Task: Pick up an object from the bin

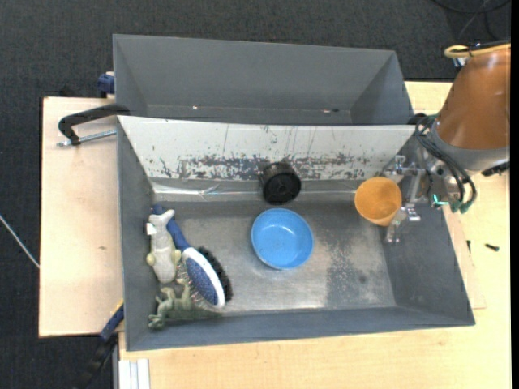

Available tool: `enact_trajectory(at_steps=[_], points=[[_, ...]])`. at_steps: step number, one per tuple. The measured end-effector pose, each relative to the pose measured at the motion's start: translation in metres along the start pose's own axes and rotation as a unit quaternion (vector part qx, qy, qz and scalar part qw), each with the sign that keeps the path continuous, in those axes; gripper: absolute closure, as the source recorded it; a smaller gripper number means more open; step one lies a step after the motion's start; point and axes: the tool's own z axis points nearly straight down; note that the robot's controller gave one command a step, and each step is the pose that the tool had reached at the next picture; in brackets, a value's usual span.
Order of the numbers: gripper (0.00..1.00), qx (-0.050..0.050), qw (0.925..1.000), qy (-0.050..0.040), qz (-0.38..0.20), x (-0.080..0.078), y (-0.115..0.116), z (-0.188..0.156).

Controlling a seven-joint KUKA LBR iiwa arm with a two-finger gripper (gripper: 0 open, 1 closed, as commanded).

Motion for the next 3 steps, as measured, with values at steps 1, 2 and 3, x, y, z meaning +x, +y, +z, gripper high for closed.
enact_trajectory(at_steps=[1,2,3], points=[[0.00,0.001,0.9934,-0.0053,-0.115,-0.021,-0.005,0.089],[1.00,0.002,0.9934,-0.0087,-0.115,-0.022,-0.005,0.087],[1.00,0.003,0.9902,-0.0083,-0.139,-0.005,0.008,0.087]])
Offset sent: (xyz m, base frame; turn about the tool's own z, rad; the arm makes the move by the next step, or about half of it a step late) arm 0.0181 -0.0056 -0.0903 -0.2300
